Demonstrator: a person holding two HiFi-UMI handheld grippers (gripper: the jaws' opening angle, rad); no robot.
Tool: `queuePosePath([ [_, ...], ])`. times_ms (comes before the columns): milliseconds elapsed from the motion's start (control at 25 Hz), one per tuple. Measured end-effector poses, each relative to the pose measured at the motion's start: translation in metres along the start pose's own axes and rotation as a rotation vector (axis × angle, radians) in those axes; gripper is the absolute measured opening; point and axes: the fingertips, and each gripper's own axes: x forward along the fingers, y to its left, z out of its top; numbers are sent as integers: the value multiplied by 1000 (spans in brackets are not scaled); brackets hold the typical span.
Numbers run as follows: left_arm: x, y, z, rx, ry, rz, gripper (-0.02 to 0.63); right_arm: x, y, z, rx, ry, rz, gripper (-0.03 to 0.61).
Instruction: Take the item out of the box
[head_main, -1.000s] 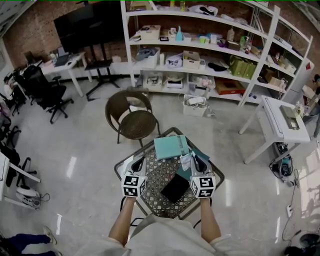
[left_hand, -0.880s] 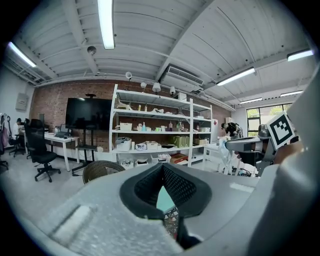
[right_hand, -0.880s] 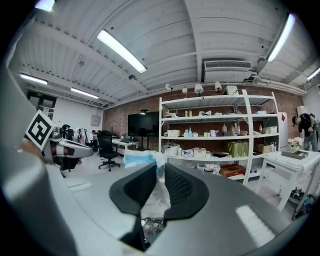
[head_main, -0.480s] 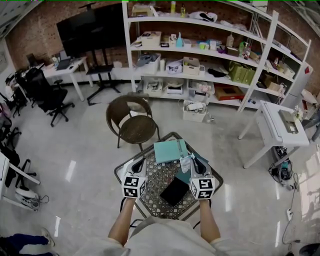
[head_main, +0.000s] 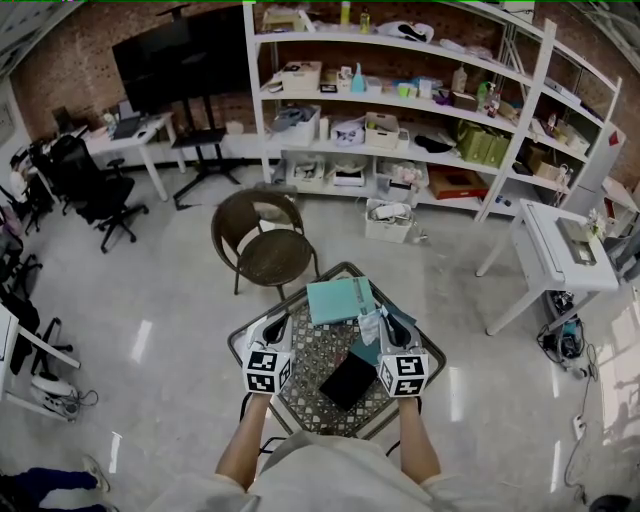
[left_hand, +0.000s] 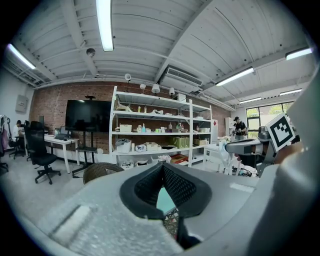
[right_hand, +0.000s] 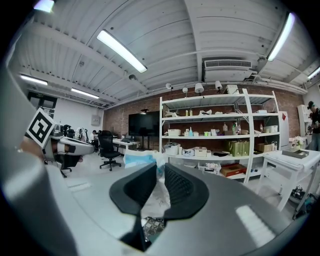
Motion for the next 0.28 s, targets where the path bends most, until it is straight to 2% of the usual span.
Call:
queuePosePath([
  [280,3,0,0,-2,4,-5,3,5,-1,1,0,7,0,51],
])
